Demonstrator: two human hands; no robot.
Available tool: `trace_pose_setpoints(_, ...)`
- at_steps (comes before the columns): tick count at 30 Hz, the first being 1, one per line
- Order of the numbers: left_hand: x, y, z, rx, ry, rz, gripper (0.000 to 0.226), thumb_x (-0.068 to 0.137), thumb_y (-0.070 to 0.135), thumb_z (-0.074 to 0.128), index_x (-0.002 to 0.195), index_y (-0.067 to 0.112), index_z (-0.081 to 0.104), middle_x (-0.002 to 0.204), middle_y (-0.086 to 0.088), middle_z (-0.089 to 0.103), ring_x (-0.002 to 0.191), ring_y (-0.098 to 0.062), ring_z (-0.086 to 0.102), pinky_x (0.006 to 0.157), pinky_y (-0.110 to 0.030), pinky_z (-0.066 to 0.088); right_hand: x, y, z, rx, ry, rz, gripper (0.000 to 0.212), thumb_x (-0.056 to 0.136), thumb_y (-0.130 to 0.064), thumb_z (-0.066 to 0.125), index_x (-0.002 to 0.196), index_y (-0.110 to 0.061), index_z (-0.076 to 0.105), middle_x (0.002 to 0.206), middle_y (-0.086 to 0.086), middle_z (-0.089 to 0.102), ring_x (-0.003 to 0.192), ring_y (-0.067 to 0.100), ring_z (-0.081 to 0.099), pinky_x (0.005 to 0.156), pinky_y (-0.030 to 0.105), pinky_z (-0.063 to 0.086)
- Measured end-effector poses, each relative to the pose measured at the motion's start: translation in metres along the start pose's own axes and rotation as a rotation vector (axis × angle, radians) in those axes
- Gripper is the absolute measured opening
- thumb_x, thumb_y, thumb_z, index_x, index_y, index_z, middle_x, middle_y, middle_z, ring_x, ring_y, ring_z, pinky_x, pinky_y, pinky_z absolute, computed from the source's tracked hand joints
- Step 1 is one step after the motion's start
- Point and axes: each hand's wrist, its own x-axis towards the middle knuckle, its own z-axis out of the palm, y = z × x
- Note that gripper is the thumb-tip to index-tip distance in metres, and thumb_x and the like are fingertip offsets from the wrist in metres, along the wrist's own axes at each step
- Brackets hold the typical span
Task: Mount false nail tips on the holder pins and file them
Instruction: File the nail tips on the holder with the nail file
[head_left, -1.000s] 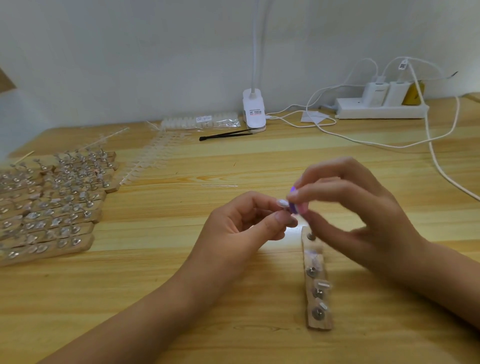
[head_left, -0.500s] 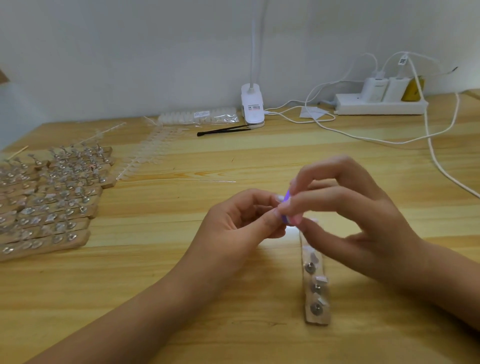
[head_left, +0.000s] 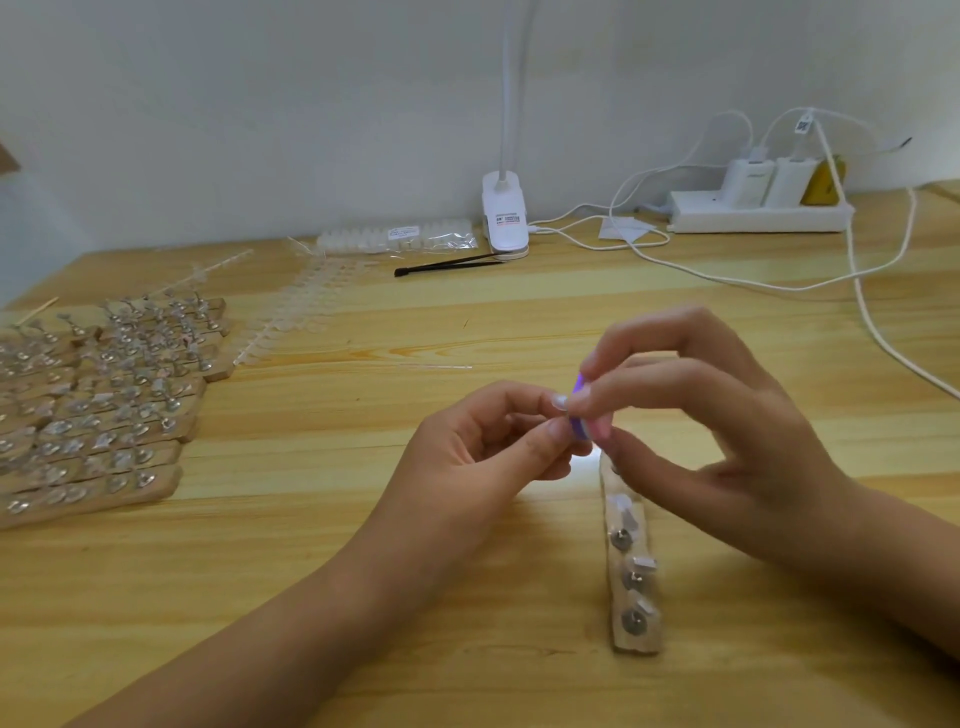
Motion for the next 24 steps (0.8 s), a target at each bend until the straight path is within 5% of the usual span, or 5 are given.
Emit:
trace_pose_setpoints(4, 0.0, 0.0, 0.0004, -0.014, 0.007, -0.007, 0.008, 0.083, 0.028, 0.069, 0.089, 0.026, 0.075, 0.084, -0.001, 0.075, 0.084, -0.007, 0.07, 0.076, -0.017, 0.053, 0.0013, 0.0059, -0.0031, 0.015, 0.04, 0.11, 0.02, 0.089, -0.005, 0.063, 0.108, -0.01, 0.062, 0.106, 0.01, 0.055, 0.104, 0.025, 0.059, 0.089, 0.042, 0.05)
trace_pose_setpoints(16, -0.0002, -0.0011, 0.0003, 0.01, 0.011, -0.002, 0.007, 0.085, 0.027, 0.068, 0.089, 0.027, 0.074, 0.085, -0.002, 0.075, 0.085, -0.01, 0.07, 0.077, -0.019, 0.054, 0.0, 0.0031, 0.0015, 0.006, 0.0, 0.025, 0.017, 0.09, -0.005, 0.063, 0.107, -0.01, 0.062, 0.106, 0.01, 0.056, 0.103, 0.023, 0.059, 0.089, 0.037, 0.048)
trace_pose_setpoints(24, -0.0015, -0.0004, 0.0002, 0.008, 0.008, 0.007, 0.008, 0.085, 0.027, 0.068, 0.09, 0.025, 0.074, 0.086, -0.001, 0.074, 0.088, -0.01, 0.071, 0.078, -0.019, 0.054, 0.0002, 0.0063, 0.0015, -0.015, 0.013, 0.062, 0.017, 0.088, -0.003, 0.064, 0.105, -0.008, 0.064, 0.104, 0.01, 0.056, 0.103, 0.026, 0.059, 0.088, 0.045, 0.048)
